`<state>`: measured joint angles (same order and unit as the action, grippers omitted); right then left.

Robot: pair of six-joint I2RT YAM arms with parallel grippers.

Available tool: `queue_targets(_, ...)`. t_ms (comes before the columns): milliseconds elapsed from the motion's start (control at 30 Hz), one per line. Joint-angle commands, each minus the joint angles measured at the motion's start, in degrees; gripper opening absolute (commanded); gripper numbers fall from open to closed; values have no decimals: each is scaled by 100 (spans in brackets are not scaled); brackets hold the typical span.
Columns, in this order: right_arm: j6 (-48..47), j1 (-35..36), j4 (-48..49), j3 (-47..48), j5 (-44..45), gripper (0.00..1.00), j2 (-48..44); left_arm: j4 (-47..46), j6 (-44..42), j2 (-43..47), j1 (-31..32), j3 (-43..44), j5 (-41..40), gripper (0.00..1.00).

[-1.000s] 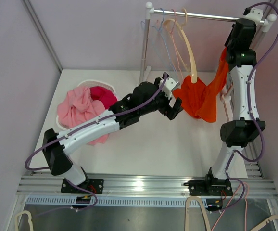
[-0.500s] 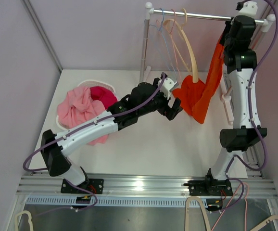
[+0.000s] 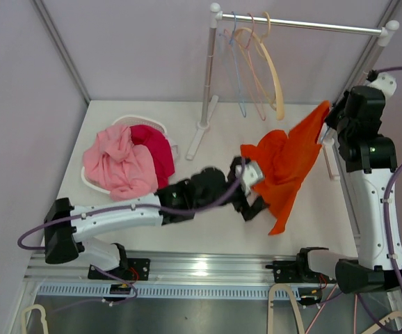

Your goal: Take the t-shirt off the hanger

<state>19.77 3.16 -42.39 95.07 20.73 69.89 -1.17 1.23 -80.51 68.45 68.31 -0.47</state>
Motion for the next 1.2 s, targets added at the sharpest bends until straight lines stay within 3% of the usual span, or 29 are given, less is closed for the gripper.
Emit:
queue_targets(0,730,27,30,-427,37,0,-291,-1216,-868,255,1125,-677,-926,99)
queue_targets(233,669,36,-182,-489,-578,0,-379,-2457,-493,299,1312,-1698,-165,99)
queue_targets(300,642,27,-199,-498,-649,0,-493,-2572,-492,125,1321,-1707,-304,99)
queue_targets(500,633,27,-313,-480,-948,0,-634,-2783,-519,-377,1312,-1339,-1270,99)
queue_targets(667,642,27,-349,-454,-1010,0,-643,-2818,-431,-939,1303,-776,-1131,99)
queue_targets(833,651,36,-419,-314,-1212,0,-599,-2801,-405,-1309,1268,-249,-1561,97)
queue_targets(900,642,36,-410,-313,-1212,0,-590,-2531,-405,-1301,1180,-91,-1082,51)
queue_targets(933,633,27,-419,-305,-1142,0,-547,-2398,-396,-1257,1171,-29,-930,16)
queue_targets(967,590,18,-410,-278,-1107,0,-520,-2310,-387,-1178,1206,-63,-798,1)
queue_targets(1033,546,1,-349,-234,-1010,0,-415,-2396,-396,-766,1337,-309,-421,1)
queue_targets(1167,432,-87,-243,-7,-992,0,93,-2011,-624,-19,2206,-670,133,1)
